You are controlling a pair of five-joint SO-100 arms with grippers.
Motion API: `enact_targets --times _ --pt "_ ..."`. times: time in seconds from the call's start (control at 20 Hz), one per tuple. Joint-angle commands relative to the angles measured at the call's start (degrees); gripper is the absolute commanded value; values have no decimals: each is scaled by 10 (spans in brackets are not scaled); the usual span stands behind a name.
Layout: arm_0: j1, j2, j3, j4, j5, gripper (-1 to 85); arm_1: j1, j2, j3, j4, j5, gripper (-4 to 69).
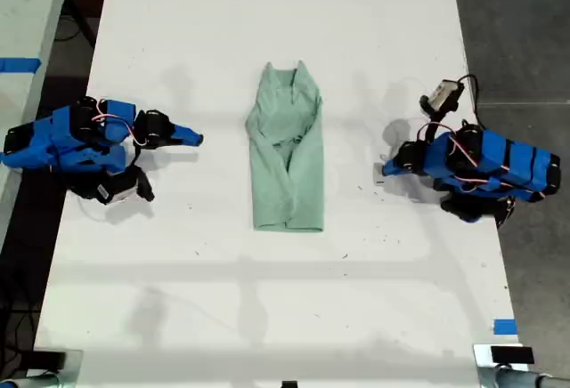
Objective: Fold t shirt
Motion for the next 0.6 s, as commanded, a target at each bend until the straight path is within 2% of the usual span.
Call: enact_targets --times 0.0,0.55 --pt "2 4 6 2 -15 -2 2 5 1 -6 -12 -10" --pt "3 4 6 6 -23 -2 -4 5 1 -4 -1 -9"
